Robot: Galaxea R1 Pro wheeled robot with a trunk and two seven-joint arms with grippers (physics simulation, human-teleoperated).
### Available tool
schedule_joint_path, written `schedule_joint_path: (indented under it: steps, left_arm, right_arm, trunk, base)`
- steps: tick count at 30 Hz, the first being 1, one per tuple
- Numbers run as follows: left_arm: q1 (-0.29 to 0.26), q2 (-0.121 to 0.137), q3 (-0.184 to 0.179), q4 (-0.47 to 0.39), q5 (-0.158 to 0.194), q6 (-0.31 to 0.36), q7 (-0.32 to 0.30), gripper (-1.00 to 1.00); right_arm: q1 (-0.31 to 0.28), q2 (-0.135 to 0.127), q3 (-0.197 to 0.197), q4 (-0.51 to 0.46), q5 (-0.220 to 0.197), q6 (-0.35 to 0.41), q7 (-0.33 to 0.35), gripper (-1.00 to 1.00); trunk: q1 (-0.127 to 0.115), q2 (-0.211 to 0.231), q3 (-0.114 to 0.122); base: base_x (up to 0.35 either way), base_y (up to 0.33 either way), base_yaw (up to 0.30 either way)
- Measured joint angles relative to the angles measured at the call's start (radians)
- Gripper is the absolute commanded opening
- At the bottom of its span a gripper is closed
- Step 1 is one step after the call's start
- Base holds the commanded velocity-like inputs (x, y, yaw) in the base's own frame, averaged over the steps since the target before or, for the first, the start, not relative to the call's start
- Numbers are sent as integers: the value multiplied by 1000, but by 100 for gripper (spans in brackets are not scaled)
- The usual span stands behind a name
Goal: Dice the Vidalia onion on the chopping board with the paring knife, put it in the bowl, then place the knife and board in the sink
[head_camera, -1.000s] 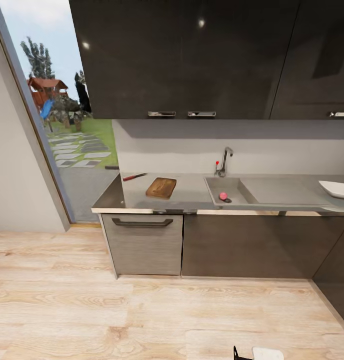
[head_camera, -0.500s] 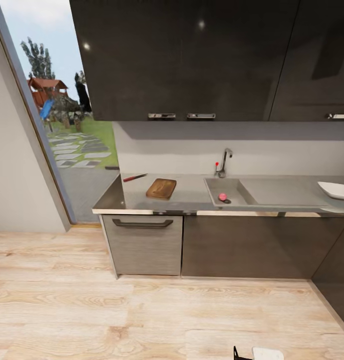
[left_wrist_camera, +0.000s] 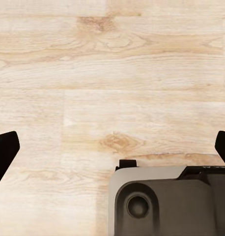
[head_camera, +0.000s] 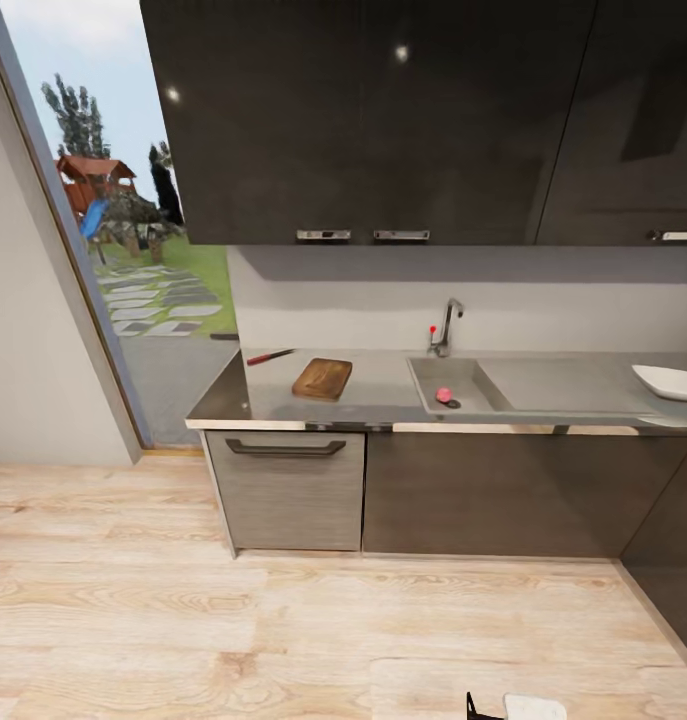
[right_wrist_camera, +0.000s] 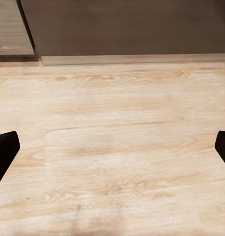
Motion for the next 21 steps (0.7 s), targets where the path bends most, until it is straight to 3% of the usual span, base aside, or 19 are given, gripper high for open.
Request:
schedule_joint_path:
  steps: [6,21]
  left_arm:
    - [0,0,0,0,0,0,0,100]
    - [0,0,0,3,0,0,0,100]
  right_arm:
    - [0,1,0,0,0,0,0,100]
    - [0,-1,0,1,1,0,0,100]
  trunk:
    - [-23,42,19]
    - [-23,42,19]
  base:
    - [0,0,0]
    - [0,0,0]
